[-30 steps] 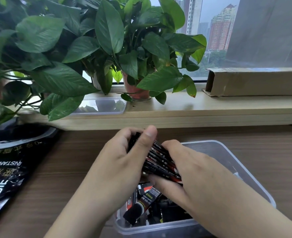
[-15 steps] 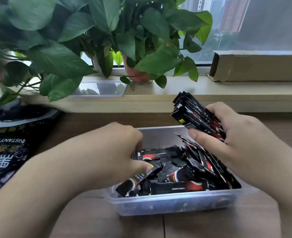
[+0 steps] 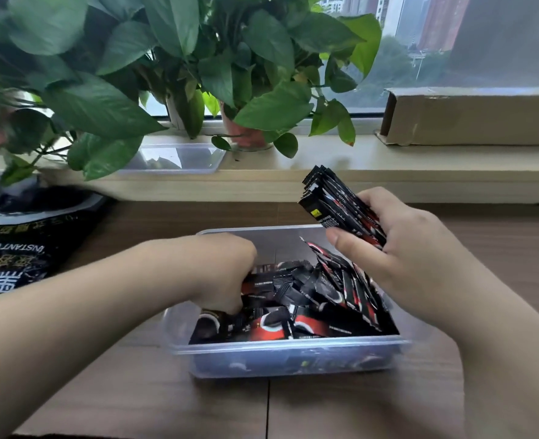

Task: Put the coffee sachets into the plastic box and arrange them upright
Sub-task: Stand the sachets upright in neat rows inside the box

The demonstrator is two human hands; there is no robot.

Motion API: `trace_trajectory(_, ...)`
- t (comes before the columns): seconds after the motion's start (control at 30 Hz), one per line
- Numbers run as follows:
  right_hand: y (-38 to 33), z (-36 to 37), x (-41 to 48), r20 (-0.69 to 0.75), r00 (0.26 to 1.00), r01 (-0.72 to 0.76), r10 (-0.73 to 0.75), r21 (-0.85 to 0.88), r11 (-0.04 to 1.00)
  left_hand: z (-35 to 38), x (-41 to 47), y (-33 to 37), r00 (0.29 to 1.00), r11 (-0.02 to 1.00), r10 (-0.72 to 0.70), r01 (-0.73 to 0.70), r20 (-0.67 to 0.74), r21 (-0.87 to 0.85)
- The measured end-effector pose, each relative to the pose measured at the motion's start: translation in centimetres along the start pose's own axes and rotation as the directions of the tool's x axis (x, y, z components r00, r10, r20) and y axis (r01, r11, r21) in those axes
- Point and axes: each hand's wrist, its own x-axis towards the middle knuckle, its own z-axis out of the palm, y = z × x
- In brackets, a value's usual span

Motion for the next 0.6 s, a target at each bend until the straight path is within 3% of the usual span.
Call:
trace_trajectory(0.33,0.4,-0.6,-0.3,-0.021,1.0,0.002,0.0,0.092,0.996,-4.9,-2.3,-1.3,0.999,0.998,-0.047,0.047,0.008,0.036)
trace_trajectory(0.47,0.4,-1.0,-0.4,-0.05,0.999,-0.001,0.005,0.079,0.997,-7.8,-3.5,-1.2,0.994,0.99,-0.095,0.1,-0.051,0.098)
trace_trajectory(0.6,0.6,-2.1,-0.8,-0.112,0.993,-0.021,0.028,0.06,0.998,-9.3,-3.2,-0.1,0.999,0.976,-0.049,0.047,-0.007,-0.213)
